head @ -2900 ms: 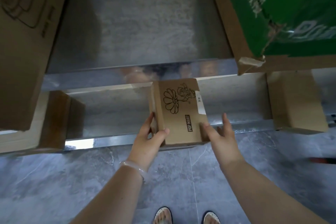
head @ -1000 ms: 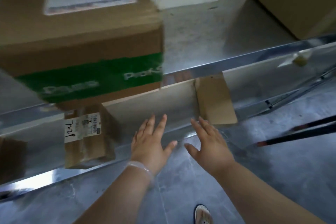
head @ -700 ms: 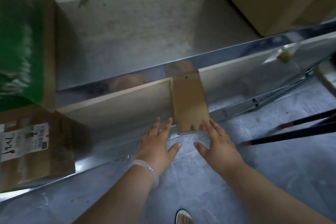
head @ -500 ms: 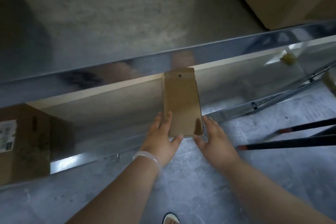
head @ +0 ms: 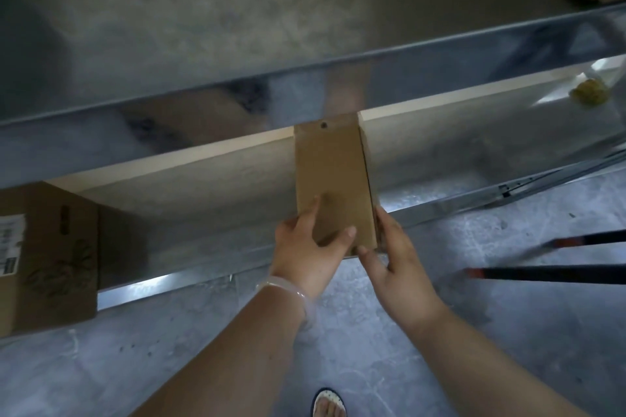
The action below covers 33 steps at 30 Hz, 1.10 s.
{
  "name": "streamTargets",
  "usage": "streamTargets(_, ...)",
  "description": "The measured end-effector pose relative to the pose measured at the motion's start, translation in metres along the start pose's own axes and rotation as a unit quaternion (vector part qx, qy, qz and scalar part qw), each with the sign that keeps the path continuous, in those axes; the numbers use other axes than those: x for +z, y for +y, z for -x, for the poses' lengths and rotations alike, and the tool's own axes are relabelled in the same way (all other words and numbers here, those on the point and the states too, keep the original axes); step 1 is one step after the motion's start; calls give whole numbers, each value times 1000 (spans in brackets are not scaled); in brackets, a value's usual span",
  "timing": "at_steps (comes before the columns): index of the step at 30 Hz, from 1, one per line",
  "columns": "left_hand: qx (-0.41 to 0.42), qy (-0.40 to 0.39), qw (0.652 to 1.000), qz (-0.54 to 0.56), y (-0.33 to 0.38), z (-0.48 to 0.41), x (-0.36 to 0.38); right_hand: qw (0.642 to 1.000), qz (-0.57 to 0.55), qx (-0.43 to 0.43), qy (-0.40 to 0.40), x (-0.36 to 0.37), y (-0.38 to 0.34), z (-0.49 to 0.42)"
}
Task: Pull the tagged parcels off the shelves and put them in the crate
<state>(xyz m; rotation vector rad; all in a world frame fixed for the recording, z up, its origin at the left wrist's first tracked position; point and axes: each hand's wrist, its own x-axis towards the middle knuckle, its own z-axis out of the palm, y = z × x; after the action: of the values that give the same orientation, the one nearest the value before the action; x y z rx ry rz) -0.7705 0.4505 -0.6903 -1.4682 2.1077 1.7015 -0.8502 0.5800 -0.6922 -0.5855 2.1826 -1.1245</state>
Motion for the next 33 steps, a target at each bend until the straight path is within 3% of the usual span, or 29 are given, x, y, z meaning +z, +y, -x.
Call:
streamTargets(8, -34, 14, 997, 70, -5, 6, -19, 996, 36, -76, -24, 15, -23, 24)
streamTargets(11, -35, 5, 992, 119, -16, 7, -28, 996, -1, -94, -3, 20, -22, 25)
streamTargets(14, -29, -13, 982, 187, -26, 11, -33, 993, -102, 6, 60, 19, -24, 20)
streamTargets(17, -10, -59, 962, 268, -31, 16, -34, 971, -181, 157, -5, 16, -29, 10)
streamTargets(20, -10, -94, 935, 341, -33, 17, -36, 930, -293, 215, -60, 20, -30, 4)
streamTargets(22, -11, -112, 927, 358, -36, 18, -39, 884, -399, 233, -73, 23, -29, 1)
streamTargets(23, -9, -126, 926, 355, -38, 18, -40, 873, -420, 236, -81, 23, -31, 1)
streamTargets(27, 0, -166, 932, 323, -41, 23, -45, 891, -372, 226, -132, 26, -33, 4)
streamTargets(33, 108, -60, 985, 121, -43, 29, -60, 938, -301, 171, -26, 22, -33, 7)
